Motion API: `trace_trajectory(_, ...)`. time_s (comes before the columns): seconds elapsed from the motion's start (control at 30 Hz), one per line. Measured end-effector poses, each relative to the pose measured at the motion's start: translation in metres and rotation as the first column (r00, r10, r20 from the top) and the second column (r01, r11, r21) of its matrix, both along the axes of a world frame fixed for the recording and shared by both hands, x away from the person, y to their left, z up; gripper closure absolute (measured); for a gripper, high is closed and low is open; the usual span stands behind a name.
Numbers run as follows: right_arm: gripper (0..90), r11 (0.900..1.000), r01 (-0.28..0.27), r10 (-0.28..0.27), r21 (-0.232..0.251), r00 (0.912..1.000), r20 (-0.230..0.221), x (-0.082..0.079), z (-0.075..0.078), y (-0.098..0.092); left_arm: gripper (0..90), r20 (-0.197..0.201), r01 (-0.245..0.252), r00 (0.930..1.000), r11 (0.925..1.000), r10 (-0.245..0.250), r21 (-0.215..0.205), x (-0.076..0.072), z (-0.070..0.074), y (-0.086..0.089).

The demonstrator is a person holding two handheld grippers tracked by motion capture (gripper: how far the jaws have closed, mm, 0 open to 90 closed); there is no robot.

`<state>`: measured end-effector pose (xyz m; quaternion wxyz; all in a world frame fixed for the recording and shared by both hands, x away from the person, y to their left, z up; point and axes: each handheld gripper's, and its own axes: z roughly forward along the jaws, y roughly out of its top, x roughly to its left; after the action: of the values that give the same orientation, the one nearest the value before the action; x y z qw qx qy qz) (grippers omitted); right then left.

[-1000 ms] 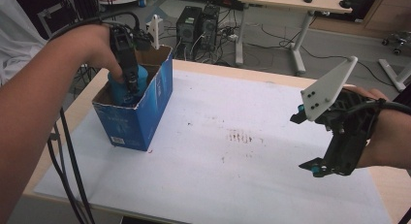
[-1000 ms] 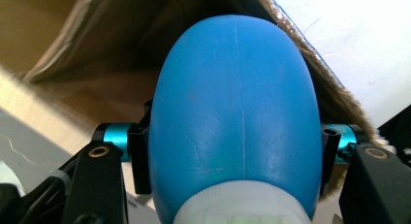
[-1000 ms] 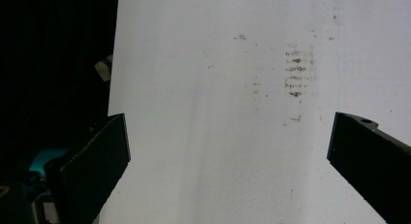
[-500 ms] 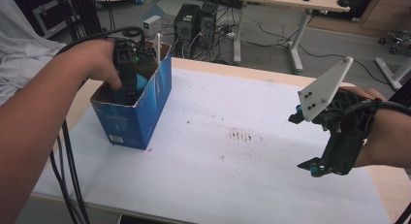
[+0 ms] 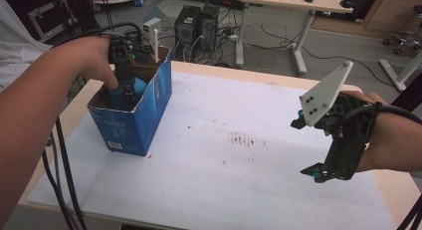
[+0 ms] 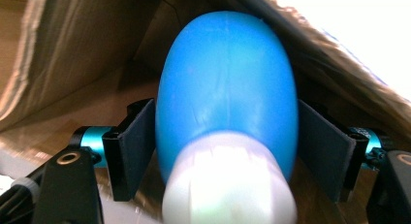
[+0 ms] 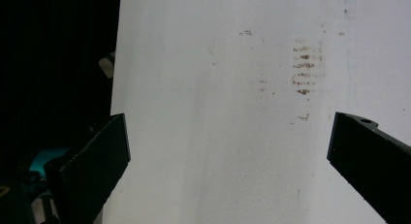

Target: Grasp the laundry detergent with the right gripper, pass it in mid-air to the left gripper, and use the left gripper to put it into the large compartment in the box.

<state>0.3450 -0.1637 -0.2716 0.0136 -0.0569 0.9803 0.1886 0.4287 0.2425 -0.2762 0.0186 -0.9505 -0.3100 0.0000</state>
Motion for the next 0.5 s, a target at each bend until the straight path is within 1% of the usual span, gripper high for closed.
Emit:
trace_trajectory(0.1,0.9,1.0,0.0,0.0,0.002,1.0,-0.001,0.0,0.0,0.0,25.8,0.012,0.006,0.9999,1.0,-0.006,0.004,-0.002,0.011,-0.001)
trace_trajectory(0.27,0.9,1.0,-0.01,0.01,0.001,0.9999,-0.001,-0.003,-0.002,-0.001,25.7,0.035,-0.002,0.9994,1.0,0.002,0.006,-0.005,0.033,-0.001)
trace_trajectory(0.33,0.9,1.0,-0.011,0.011,-0.001,0.9999,-0.002,-0.003,-0.001,-0.002,23.3,0.056,-0.011,0.9984,0.9999,0.01,0.007,-0.007,0.043,-0.002)
trace_trajectory(0.43,0.9,1.0,-0.006,0.006,0.002,1.0,-0.007,-0.002,-0.001,-0.005,23.1,0.073,-0.004,0.9973,1.0,0.004,0.006,-0.009,0.06,-0.005)
trace_trajectory(0.5,0.9,1.0,-0.001,0.001,0.0,0.9999,-0.012,0.0,-0.001,-0.006,22.0,0.085,0.012,0.9963,0.9999,-0.012,0.002,-0.013,0.07,-0.01)
